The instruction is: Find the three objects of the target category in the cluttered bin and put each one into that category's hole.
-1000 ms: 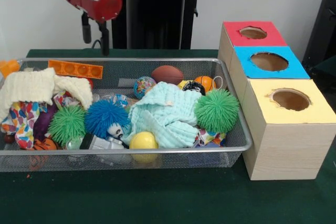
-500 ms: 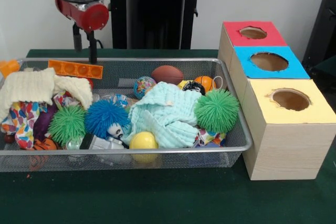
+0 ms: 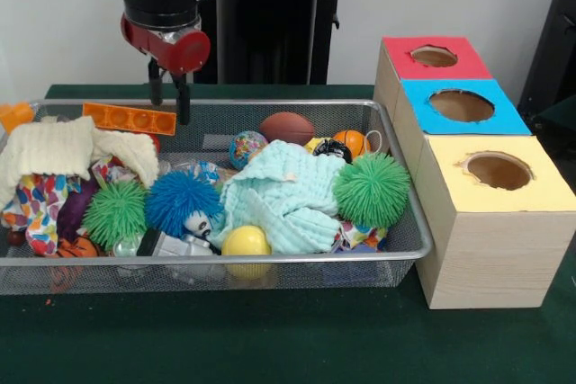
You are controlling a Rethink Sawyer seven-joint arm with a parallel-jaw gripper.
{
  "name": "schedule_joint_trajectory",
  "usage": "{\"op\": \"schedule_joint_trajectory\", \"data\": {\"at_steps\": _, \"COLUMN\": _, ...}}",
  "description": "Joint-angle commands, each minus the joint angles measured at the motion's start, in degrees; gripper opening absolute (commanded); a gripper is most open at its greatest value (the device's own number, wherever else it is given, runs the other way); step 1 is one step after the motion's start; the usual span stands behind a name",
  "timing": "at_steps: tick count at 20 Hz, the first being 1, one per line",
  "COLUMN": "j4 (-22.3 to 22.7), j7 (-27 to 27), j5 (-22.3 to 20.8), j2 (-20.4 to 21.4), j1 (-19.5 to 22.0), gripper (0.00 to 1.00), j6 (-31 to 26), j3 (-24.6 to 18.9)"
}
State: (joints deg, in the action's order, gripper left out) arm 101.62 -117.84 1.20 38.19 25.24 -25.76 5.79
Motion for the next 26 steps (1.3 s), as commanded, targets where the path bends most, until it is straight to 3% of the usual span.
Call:
{"op": "schedule_joint_trajectory", "data": {"at_steps": 1, "j4": 5.19, "j7": -1.73, "j5": -3.93, "j2": -4.22, "j1": 0.05, "gripper": 1.0, "j6": 5.66, "j3": -5.39}}
{"op": "schedule_joint_trajectory", "data": {"at_steps": 9, "j4": 1.73, "j7": -0.33, "j5": -9.67, "j2": -11.56, "j1": 2.19, "gripper": 1.0, "j6": 11.92, "j3": -3.7}}
{"op": "schedule_joint_trajectory", "data": {"at_steps": 13, "j4": 1.7, "j7": -0.16, "j5": -10.97, "j2": -11.09, "j1": 3.41, "gripper": 1.0, "j6": 11.18, "j3": -4.02}}
{"op": "schedule_joint_trajectory", "data": {"at_steps": 18, "j4": 0.21, "j7": -2.14, "j5": -11.01, "j2": -12.45, "j1": 3.06, "gripper": 1.0, "j6": 11.67, "j3": -4.5}}
{"op": "schedule_joint_trajectory", "data": {"at_steps": 26, "j4": -3.74, "j7": -6.08, "j5": -8.28, "j2": -16.72, "j1": -0.75, "gripper": 1.0, "j6": 11.33, "j3": -3.39}}
